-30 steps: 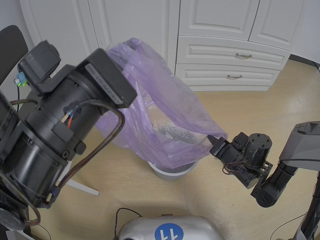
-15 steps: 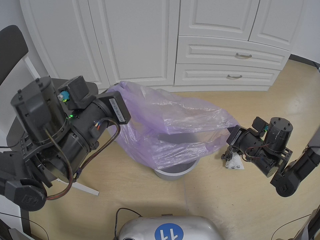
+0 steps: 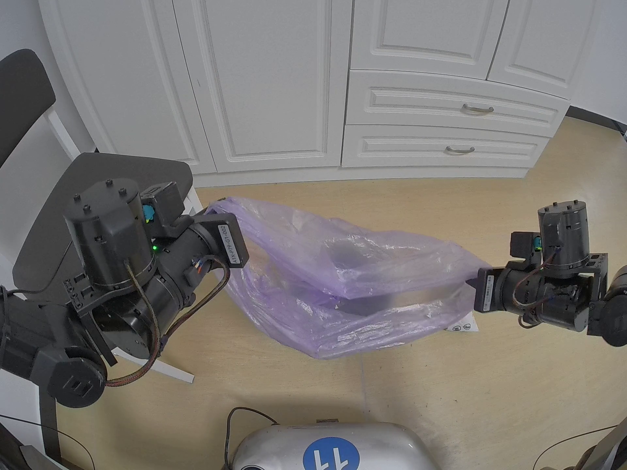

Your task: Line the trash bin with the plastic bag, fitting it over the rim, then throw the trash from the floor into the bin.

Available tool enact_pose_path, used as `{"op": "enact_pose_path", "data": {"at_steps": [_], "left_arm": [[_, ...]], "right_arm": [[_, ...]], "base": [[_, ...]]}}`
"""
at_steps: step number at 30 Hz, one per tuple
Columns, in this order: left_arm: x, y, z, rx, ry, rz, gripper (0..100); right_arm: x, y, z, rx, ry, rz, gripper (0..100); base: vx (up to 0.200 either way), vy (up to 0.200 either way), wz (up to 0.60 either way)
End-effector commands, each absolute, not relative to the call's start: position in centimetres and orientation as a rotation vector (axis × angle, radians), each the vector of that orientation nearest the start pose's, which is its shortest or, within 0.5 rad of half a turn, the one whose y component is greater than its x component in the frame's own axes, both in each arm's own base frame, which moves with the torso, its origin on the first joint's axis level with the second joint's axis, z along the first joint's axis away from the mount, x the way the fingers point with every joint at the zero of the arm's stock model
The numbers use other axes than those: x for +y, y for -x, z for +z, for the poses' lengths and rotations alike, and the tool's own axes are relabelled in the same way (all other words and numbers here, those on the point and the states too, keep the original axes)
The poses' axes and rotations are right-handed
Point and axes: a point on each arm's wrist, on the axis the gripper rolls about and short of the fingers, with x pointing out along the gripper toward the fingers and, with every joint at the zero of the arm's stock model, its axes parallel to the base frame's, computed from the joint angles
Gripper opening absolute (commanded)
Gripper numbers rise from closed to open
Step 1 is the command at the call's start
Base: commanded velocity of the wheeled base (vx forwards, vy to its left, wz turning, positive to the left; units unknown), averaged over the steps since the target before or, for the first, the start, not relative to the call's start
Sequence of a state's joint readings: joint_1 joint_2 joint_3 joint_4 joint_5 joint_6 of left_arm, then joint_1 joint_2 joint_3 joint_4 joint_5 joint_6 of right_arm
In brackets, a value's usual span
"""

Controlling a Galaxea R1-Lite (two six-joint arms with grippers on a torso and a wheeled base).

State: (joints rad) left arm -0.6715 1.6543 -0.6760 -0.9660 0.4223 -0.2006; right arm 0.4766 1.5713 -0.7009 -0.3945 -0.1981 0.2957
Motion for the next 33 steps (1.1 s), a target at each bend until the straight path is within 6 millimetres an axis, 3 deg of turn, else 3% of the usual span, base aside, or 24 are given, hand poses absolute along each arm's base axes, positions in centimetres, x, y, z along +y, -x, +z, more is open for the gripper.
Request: {"op": "enact_pose_path", "data": {"at_steps": [1,9,21,25,33], "left_arm": [[-15.5,-22.9,18.2,0.088,0.123,-0.204,0],[-14.8,-23.7,18.3,0.081,0.125,-0.183,0],[-13.5,-22.4,20.4,0.031,0.206,-0.329,0],[-13.4,-22.3,20.6,0.025,0.218,-0.351,0],[-13.3,-22.1,21.0,0.010,0.227,-0.352,0]], "right_arm": [[10.3,-20.4,21.0,0.432,0.039,0.253,0],[10.2,-20.2,19.9,0.425,0.067,0.261,0],[9.8,-19.9,20.3,0.413,0.042,0.296,0],[8.7,-19.2,21.4,0.391,-0.038,0.416,0],[7.0,-19.4,21.9,0.378,-0.084,0.431,0]], "base": [[0.000,0.000,0.00],[0.000,0.000,0.00],[0.000,0.000,0.00],[0.000,0.000,0.00],[0.000,0.000,0.00]]}}
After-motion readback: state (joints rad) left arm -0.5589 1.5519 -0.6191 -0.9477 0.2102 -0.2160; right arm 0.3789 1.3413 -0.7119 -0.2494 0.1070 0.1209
